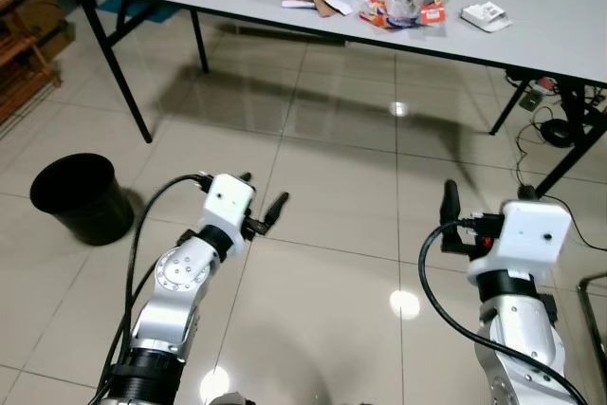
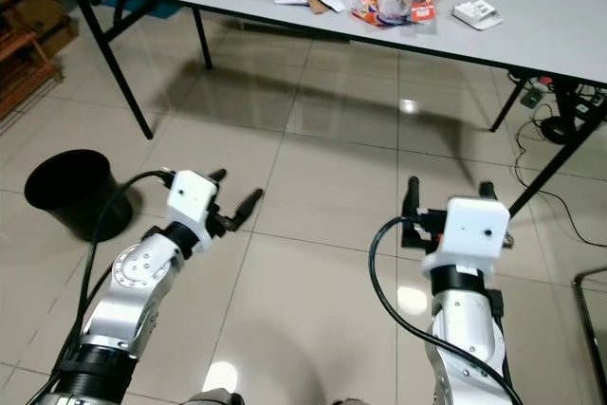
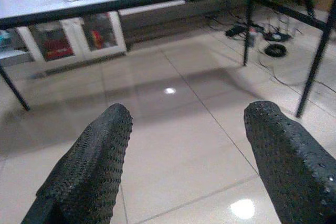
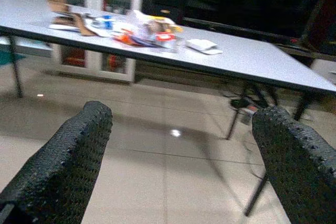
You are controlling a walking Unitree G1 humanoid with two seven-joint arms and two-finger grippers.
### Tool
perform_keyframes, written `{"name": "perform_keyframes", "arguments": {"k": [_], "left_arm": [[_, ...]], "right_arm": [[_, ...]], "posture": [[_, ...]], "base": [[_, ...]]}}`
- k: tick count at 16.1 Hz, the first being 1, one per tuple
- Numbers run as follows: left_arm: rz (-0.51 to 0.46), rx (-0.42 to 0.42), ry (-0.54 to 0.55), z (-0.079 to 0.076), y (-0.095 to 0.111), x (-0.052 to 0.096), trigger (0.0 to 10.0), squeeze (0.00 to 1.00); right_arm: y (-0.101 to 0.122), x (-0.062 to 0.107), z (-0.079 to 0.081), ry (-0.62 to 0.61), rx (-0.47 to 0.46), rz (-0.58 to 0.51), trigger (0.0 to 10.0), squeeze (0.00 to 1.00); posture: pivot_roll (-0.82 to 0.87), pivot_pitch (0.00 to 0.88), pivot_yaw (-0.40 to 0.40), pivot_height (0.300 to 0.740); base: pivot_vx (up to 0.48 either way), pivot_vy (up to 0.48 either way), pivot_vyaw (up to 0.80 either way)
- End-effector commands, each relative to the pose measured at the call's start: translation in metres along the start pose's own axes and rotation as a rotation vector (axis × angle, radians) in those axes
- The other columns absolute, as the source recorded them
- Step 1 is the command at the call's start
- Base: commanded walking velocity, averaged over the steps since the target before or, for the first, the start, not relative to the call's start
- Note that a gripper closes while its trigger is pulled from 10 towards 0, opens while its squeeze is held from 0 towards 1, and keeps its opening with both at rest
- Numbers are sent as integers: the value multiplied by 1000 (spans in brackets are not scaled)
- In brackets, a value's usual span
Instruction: Picking trash to rubbish bin
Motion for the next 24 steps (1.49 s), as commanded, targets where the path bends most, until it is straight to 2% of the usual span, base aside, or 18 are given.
{"name": "perform_keyframes", "arguments": {"k": [1, 5, 7, 9, 10, 12, 14, 16, 24], "left_arm": [[-28, -15, 24, 0, 7, -2, 10000, 0], [-102, -8, 1, -10, 31, -3, 10000, 0], [-92, 27, 3, -12, 26, -5, 10000, 0], [-102, 56, -1, -15, 33, -11, 10000, 0], [-90, 56, -29, -20, 32, -14, 10000, 0], [-112, 28, -74, -28, 39, -17, 10000, 0], [-78, 82, -70, -26, 34, -22, 10000, 0], [-67, 111, -85, -31, 32, -26, 10000, 0], [-66, 113, -111, -38, 33, -41, 10000, 0]], "right_arm": [[-2, 0, -7, -39, 4, 9, 10000, 0], [3, -9, -7, -15, 17, -16, 10000, 0], [1, -11, -5, -17, 10, -13, 10000, 0], [6, -15, -5, -22, 24, -29, 10000, 0], [2, -16, -6, -44, -7, -13, 10000, 0], [1, -16, -1, -43, 6, -21, 10000, 0], [7, -19, 1, -62, -9, -34, 10000, 0], [7, -18, 0, -71, -6, -35, 10000, 0], [6, -16, -8, -106, 7, -38, 10000, 0]], "posture": [[130, 113, -56, 740], [162, 127, -77, 740], [173, 125, -68, 740], [166, 131, -53, 740], [167, 126, -44, 740], [160, 120, -37, 740], [134, 101, -29, 740], [120, 99, -26, 740], [78, 60, -8, 740]], "base": [[0, 0, 0], [0, 0, 0], [0, 0, 0], [0, 0, -225], [0, 0, -800], [0, 0, -800], [0, 0, 0], [0, 0, -400], [0, 0, -800]]}}
Point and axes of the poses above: a point about 5 cm out from each wrist's last joint towards the gripper, its own x axis pointing back from the gripper into the wrist, its own y axis along the axis of the wrist's last joint, z = x × y, the point moved 4 cm from there along -x, pointing out of the wrist towards the gripper, and after that the axes turned 6 degrees about x, right-handed, at the moved point
